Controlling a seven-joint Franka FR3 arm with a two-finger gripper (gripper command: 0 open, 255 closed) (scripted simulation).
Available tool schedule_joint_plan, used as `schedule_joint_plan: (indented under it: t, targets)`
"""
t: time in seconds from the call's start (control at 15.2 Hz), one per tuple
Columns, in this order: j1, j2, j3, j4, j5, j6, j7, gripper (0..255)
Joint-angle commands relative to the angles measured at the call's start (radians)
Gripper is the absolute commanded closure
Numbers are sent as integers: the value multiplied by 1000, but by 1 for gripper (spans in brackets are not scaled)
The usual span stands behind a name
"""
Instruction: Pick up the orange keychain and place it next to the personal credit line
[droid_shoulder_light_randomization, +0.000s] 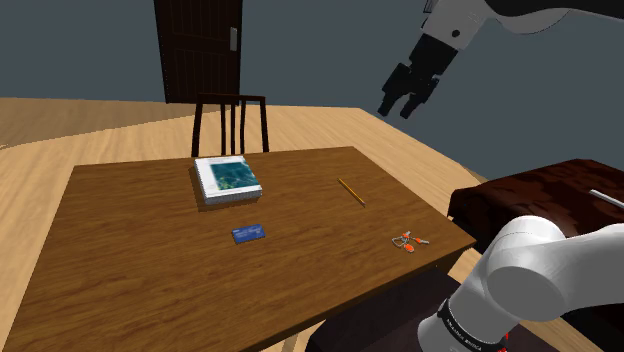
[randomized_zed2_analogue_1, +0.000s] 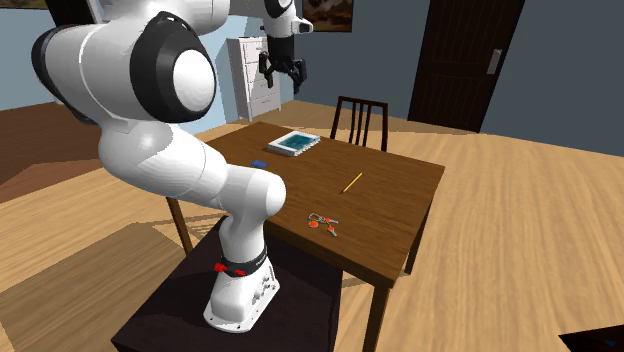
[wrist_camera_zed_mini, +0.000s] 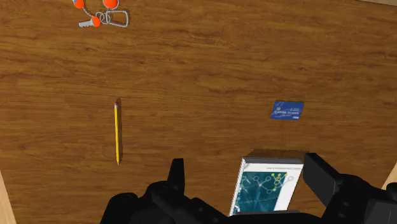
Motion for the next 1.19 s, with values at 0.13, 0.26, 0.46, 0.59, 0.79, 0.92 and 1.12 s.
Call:
schedule_joint_plan:
  t: [0.13,0.26,0.46,0.59,0.79,0.92,1.12]
  targets:
    - [13,-47,-21,-79,-15,18,-65,0]
    - [23,-92,-44,-154,-33,35,-131,0]
    - [36,-156,-85,-261,-69,57,-231,0]
    - [39,-197,-115,-328,-98,70,-299,0]
    - [39,-253,-168,-422,-151,88,-405,0]
    - [32,-286,-208,-479,-193,101,-479,0]
    - [14,-325,-277,-558,-266,122,-594,0]
